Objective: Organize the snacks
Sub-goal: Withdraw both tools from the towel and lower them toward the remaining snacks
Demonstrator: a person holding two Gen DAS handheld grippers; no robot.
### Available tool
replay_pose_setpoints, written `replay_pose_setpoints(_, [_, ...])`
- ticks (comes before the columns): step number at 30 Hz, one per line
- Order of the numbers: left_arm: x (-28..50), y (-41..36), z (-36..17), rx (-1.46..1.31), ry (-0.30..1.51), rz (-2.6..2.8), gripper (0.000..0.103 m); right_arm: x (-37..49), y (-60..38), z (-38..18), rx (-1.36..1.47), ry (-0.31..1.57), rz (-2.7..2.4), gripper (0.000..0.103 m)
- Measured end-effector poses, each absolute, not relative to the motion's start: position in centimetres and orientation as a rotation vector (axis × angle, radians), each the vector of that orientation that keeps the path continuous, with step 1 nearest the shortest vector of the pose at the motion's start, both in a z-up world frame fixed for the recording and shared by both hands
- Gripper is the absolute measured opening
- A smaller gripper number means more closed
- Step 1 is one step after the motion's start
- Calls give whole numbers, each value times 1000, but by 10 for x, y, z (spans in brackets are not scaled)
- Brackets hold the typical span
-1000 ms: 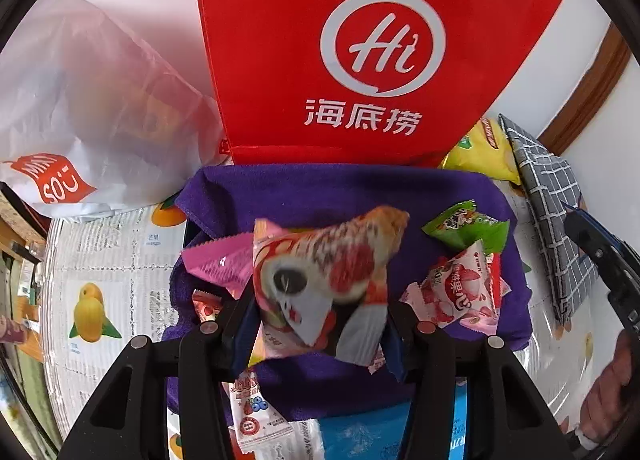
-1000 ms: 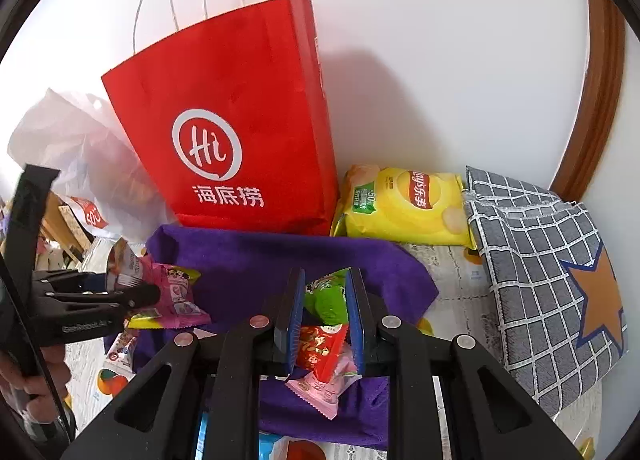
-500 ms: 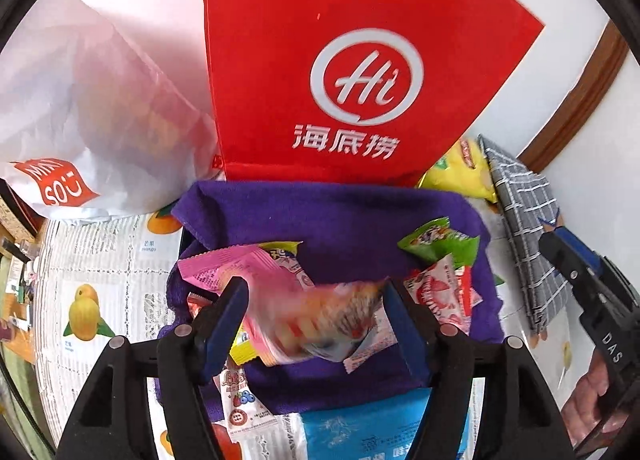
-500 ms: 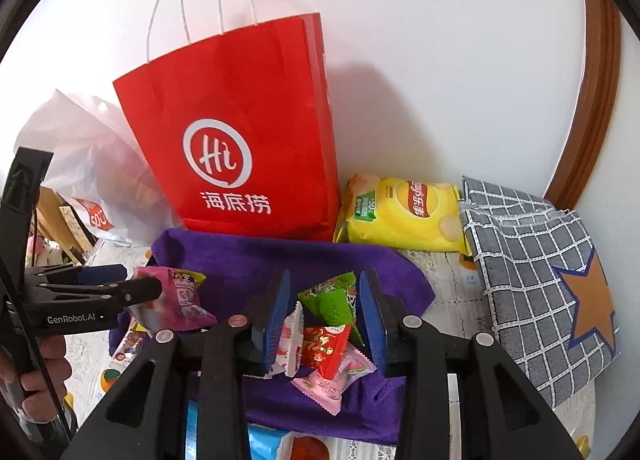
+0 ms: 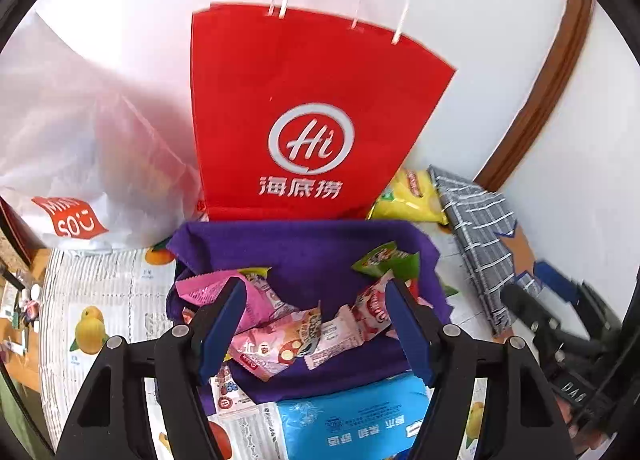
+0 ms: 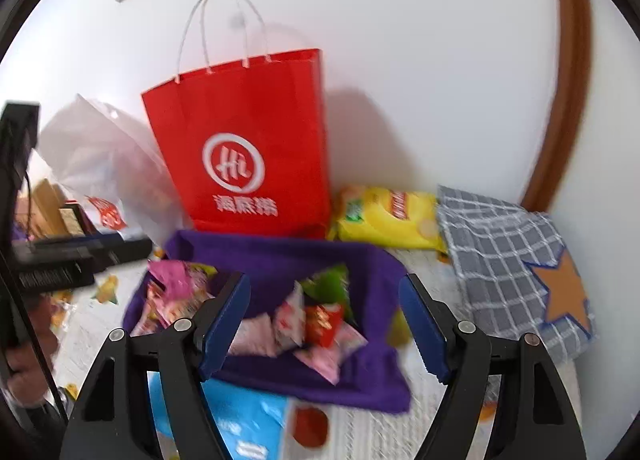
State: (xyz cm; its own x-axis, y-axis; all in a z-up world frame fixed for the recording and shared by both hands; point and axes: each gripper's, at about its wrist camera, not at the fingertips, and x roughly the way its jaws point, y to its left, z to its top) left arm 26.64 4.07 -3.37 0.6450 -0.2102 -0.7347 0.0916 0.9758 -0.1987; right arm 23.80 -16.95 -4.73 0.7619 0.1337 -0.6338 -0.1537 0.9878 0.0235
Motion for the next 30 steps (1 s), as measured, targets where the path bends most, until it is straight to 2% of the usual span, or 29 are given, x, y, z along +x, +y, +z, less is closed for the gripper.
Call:
replay_pose_setpoints(5, [252, 35, -20, -118, 796, -171, 70, 206, -189, -54, -22, 699, 66, 82])
replay_pose_setpoints(13, [216, 21, 2, -111, 705, -226, 70, 157, -206, -68, -35, 713, 67, 82])
replay_pose_setpoints(19, [185, 12, -6, -115, 748, -243, 70, 131, -217, -87, 27, 732, 100, 82])
replay_pose_setpoints(27, [135, 4, -14, -30, 713, -201, 70, 106, -213, -113, 26, 750, 152, 82])
replay_pose_setpoints(30, [121, 13, -24, -57, 720, -185, 73, 99, -206, -125, 6, 772, 176, 82])
